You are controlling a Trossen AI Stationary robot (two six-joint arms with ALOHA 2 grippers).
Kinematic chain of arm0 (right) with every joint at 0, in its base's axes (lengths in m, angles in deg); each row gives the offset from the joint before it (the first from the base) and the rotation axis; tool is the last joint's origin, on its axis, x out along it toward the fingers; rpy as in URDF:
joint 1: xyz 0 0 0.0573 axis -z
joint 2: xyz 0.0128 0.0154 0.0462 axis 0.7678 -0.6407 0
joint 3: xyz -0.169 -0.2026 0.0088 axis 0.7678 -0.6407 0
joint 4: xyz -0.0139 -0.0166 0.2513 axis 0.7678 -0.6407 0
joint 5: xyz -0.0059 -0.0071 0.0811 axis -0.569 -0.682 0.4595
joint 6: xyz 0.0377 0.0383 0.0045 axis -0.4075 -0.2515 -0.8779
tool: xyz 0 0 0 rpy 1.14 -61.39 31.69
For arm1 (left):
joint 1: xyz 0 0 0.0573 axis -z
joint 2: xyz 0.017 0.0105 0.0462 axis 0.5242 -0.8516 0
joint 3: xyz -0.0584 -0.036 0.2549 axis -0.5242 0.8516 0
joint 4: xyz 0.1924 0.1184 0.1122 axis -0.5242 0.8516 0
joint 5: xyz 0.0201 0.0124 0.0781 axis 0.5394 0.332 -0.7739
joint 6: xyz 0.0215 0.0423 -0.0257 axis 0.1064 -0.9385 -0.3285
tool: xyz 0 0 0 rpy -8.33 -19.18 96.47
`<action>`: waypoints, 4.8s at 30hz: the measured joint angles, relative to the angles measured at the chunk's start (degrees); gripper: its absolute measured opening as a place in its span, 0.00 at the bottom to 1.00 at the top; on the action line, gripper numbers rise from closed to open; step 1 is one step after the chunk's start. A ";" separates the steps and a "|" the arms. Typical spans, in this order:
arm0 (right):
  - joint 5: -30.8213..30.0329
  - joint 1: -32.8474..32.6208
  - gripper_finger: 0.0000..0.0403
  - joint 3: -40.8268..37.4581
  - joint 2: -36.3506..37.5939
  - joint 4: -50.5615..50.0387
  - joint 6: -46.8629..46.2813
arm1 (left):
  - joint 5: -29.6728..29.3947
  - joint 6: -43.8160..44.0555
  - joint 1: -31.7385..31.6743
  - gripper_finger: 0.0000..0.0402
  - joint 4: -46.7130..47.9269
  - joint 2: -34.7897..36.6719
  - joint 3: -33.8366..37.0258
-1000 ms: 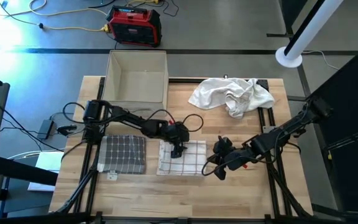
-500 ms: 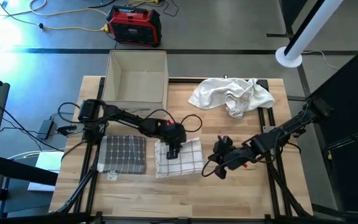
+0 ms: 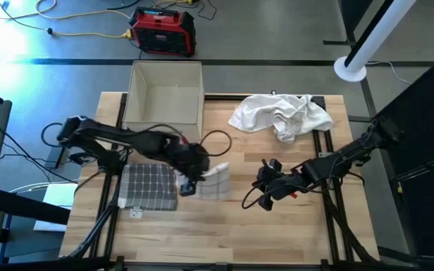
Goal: Fold towel
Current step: Stack the bottom white towel on the gray towel, then fold the white towel
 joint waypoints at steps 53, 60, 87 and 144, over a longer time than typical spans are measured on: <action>2.06 5.33 0.00 0.00 0.00 -1.81 3.39 | -21.55 36.91 -3.12 0.41 22.32 18.62 32.49; 2.08 5.33 0.00 0.00 0.00 -1.79 3.37 | -25.91 39.35 -2.75 0.40 33.75 18.71 20.83; -0.22 5.38 0.00 0.00 0.01 -1.74 3.19 | -17.05 41.52 -4.09 0.00 22.16 17.37 38.01; 0.11 19.64 0.00 -0.02 8.91 -16.06 -38.08 | -22.78 -1.38 -5.61 0.00 10.90 33.59 11.23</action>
